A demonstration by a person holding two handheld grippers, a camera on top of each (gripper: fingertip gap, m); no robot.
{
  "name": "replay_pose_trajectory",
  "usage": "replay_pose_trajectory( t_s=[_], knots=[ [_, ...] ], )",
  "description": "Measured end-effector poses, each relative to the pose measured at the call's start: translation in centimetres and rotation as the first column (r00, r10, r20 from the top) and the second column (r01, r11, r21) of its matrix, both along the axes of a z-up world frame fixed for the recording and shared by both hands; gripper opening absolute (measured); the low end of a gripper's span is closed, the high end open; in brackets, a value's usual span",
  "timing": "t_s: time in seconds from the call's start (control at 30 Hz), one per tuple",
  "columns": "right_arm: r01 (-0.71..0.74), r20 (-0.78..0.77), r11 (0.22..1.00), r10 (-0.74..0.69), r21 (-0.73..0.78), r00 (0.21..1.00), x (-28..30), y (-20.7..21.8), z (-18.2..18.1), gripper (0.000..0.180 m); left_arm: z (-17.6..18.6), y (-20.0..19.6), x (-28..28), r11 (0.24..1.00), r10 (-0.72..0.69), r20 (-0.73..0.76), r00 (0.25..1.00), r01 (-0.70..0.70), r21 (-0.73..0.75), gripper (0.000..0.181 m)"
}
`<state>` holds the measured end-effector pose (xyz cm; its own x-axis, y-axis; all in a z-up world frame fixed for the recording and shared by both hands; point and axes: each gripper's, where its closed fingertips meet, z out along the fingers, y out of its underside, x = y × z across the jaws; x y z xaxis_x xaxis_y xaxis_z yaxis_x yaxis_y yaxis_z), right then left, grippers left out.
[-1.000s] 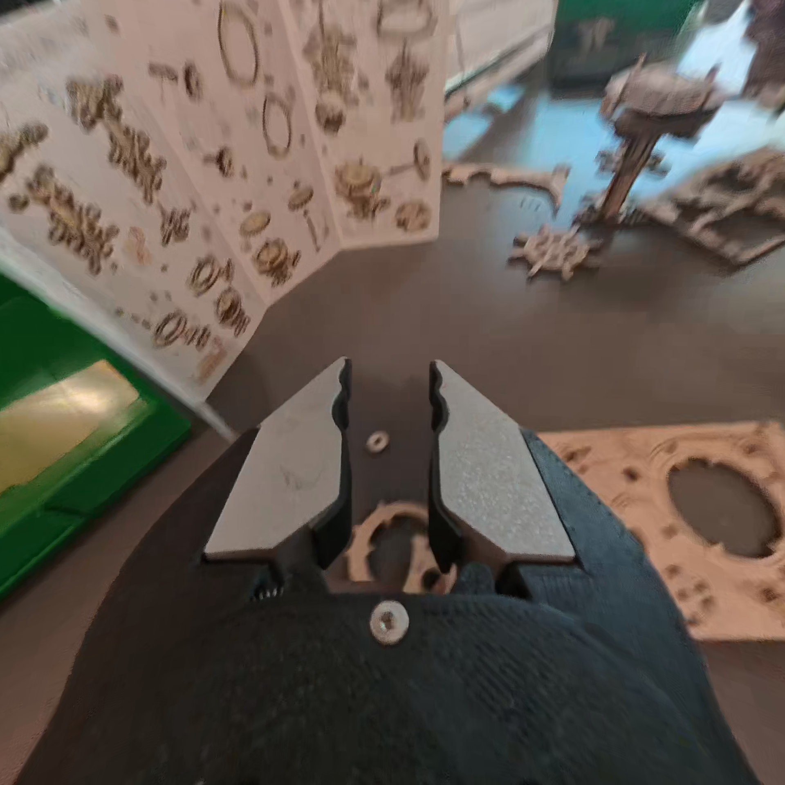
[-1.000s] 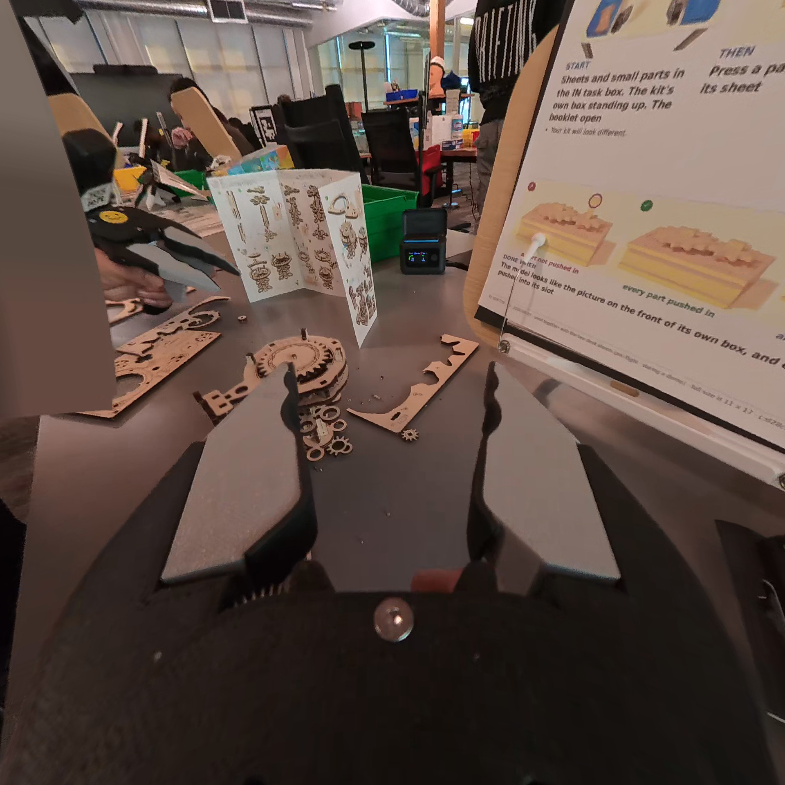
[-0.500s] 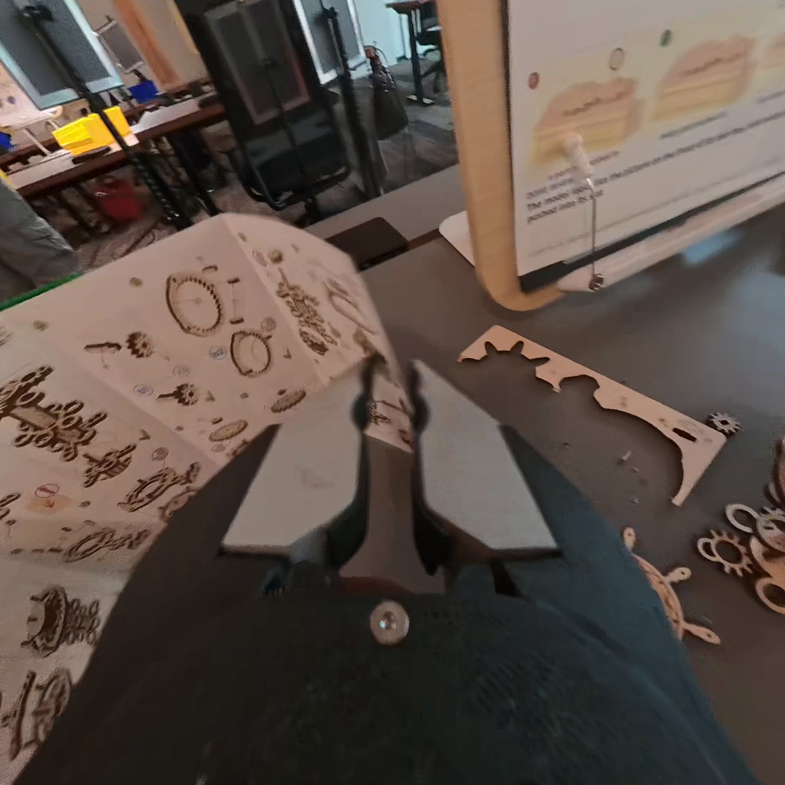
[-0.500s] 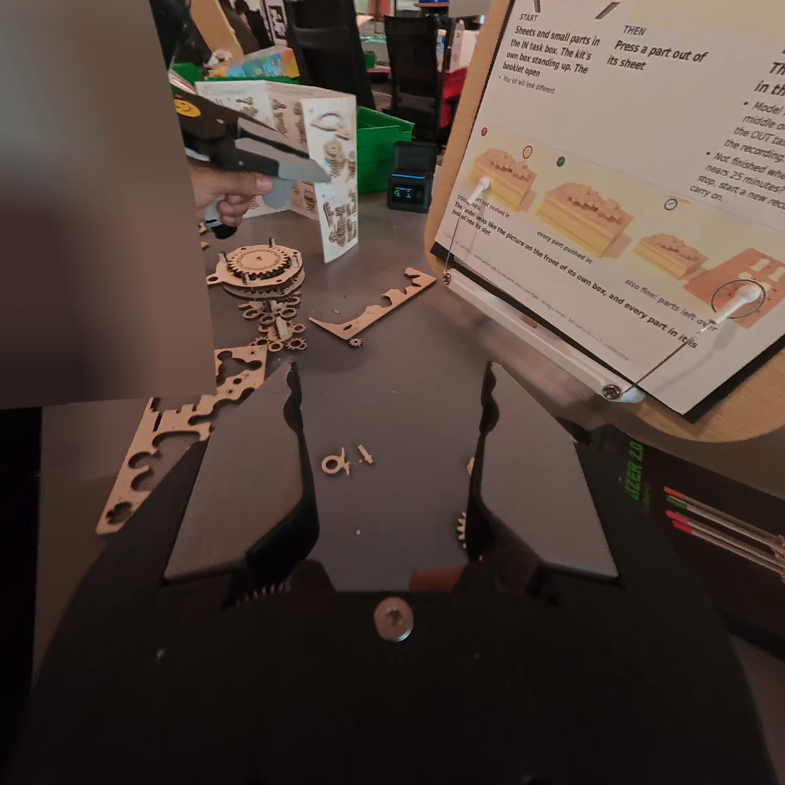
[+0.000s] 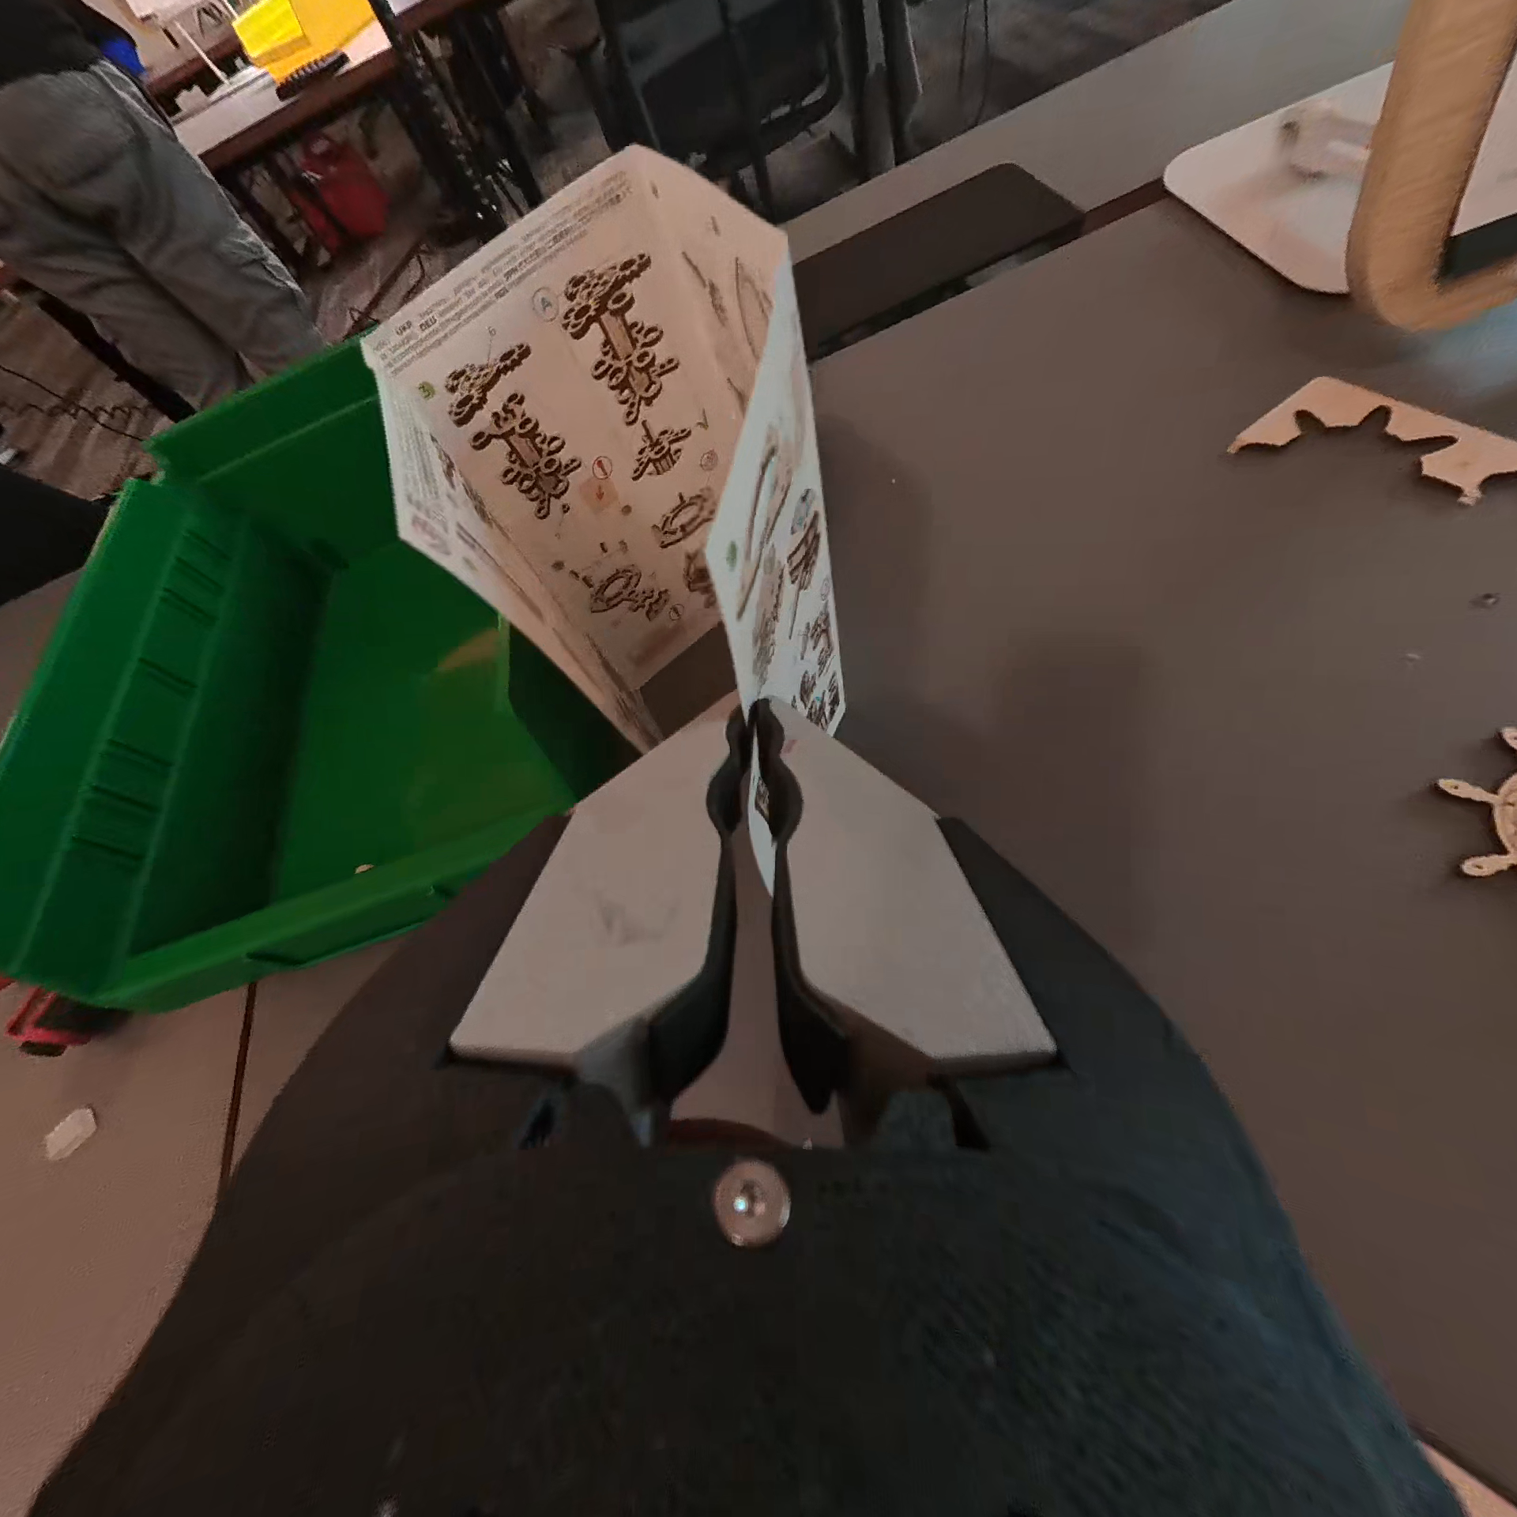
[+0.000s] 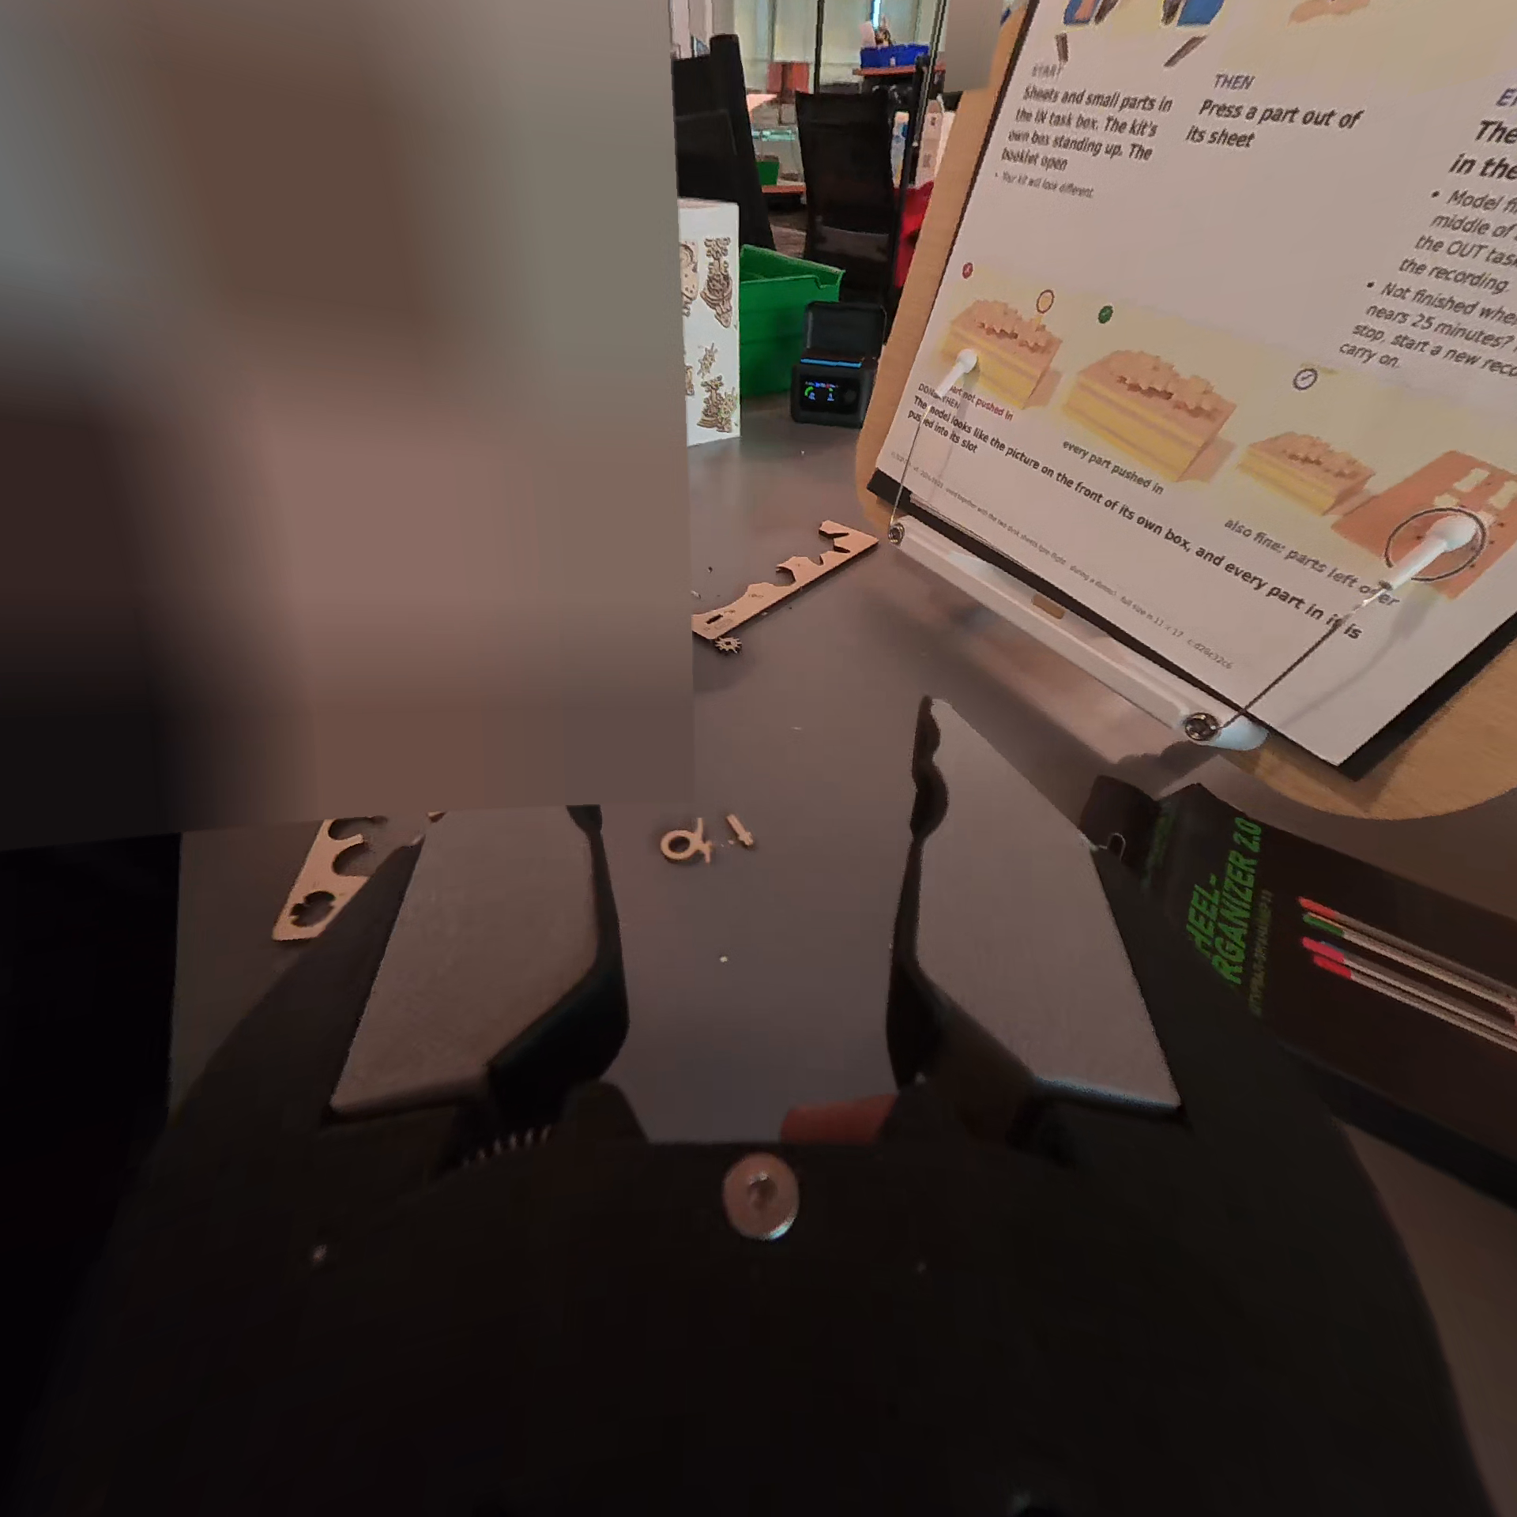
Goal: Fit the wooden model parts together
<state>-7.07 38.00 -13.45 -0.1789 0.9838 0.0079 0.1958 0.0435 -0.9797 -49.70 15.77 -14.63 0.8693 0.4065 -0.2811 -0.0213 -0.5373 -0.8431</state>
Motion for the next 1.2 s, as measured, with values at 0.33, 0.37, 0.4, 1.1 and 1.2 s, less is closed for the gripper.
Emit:
replay_pose_trajectory(
  t_s=[0.33,0.37,0.4,1.1,1.2],
  knots=[
    [0.027,0.014,0.999,-0.027,-0.018,1.000,-0.5,0.5,-0.5,0.075,-0.3,-1.2,-0.5,1.000,-0.006,0.064,0.998,0.005,0.023,0.000],
    [0.030,0.014,0.999,-0.030,-0.017,0.999,-0.5,0.6,-0.5,0.075,-0.3,-1.3,-0.5,1.000,-0.007,0.070,0.997,0.005,0.026,0.000],
    [0.033,0.014,0.999,-0.033,-0.015,0.999,-0.6,0.6,-0.5,0.075,-0.3,-1.3,-0.5,1.000,-0.009,0.077,0.997,0.007,0.029,0.000],
    [0.087,0.030,0.996,-0.087,-0.002,0.996,-0.7,2.0,-1.2,0.075,-0.2,10.6,9.5,0.942,-0.321,0.252,0.913,0.280,0.186,0.003],
    [0.117,0.037,0.993,-0.117,-0.005,0.992,-0.7,2.8,-1.7,0.075,-0.1,9.8,9.4,0.942,-0.331,0.273,0.903,0.300,0.152,0.025]
  ],
)
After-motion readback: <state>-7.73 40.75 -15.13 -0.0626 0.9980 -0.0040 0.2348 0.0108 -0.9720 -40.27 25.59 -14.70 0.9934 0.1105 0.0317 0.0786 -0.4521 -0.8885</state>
